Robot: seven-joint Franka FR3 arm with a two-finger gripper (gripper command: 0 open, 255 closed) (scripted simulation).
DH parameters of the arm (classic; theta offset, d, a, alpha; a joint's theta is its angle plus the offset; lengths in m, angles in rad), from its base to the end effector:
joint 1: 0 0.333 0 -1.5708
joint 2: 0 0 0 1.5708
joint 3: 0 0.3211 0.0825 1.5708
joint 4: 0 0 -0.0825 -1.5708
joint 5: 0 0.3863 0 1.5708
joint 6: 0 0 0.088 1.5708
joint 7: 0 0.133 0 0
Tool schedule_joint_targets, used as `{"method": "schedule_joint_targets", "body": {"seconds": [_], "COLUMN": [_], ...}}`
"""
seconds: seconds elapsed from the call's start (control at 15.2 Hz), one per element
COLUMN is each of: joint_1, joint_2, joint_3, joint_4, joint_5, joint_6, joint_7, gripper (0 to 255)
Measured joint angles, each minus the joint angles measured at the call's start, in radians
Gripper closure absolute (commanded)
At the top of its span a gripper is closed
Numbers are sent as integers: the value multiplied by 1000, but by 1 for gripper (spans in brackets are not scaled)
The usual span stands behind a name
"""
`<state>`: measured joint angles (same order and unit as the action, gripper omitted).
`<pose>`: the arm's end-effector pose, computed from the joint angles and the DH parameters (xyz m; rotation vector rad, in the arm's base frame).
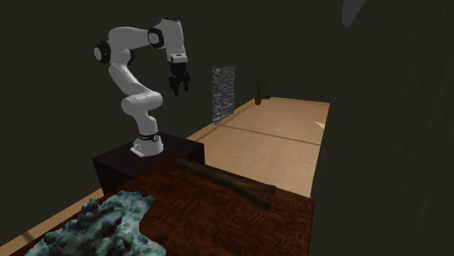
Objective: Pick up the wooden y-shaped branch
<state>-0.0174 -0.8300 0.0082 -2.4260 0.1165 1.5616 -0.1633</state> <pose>0.2906 0.0134 0.5482 -3.0198 -0.2275 0.0373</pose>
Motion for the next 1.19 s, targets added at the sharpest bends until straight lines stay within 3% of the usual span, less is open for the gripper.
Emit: {"method": "schedule_joint_targets", "body": {"seconds": [0.26, 0.79, 1.19], "joint_1": [-7, -33, -46], "joint_2": [49, 312, 543], "joint_3": [-11, -57, -87], "joint_4": [-19, 14, 102], "joint_5": [-14, -60, -79], "joint_6": [62, 276, 411], "joint_7": [-20, -96, -143], "gripper": [0, 0, 0]}}
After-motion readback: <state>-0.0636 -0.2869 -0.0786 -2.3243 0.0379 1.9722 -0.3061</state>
